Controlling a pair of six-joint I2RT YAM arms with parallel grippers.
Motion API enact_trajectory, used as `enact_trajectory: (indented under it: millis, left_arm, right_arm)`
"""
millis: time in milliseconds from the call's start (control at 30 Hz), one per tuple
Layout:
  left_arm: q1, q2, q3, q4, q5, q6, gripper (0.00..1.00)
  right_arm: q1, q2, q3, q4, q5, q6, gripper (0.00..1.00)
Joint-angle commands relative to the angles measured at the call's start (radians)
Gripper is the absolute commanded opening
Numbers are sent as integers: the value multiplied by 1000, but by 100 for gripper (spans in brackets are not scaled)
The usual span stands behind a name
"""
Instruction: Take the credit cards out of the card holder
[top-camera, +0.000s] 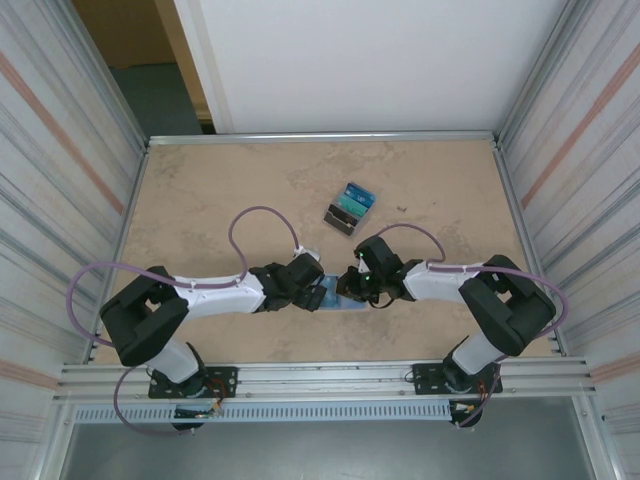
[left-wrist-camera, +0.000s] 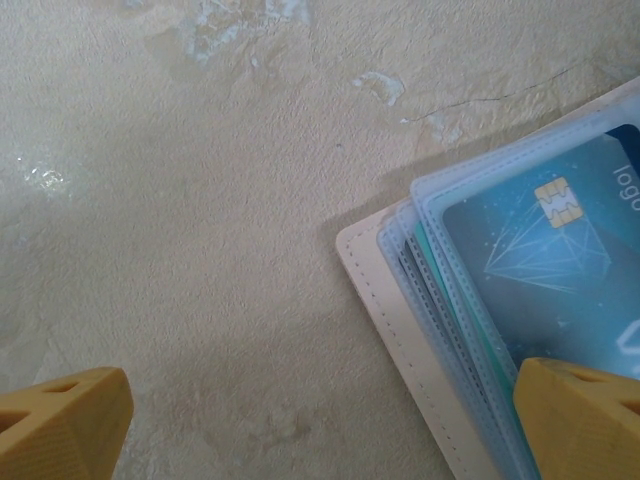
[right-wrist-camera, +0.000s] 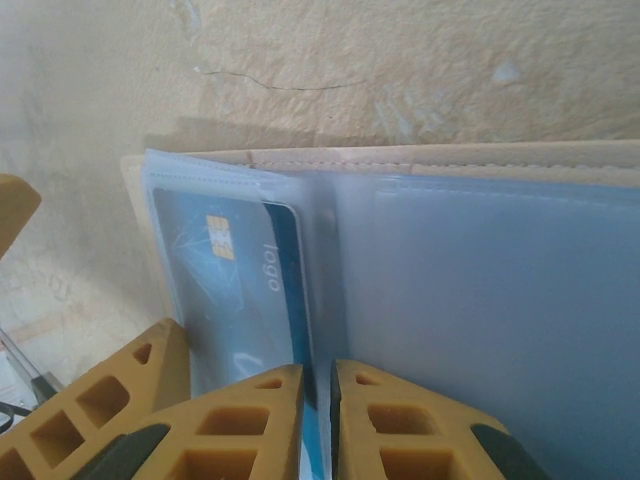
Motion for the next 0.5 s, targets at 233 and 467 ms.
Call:
enact_trajectory:
  millis: [233, 467]
  left_arm:
    - [-8, 26, 17, -59, -23, 1, 99]
    - [-9, 32, 17, -60, -13, -2, 99]
  right_arm:
    - [-13, 42, -52, 166, -93, 55, 12]
    - [-16, 39, -65, 219, -126, 65, 12]
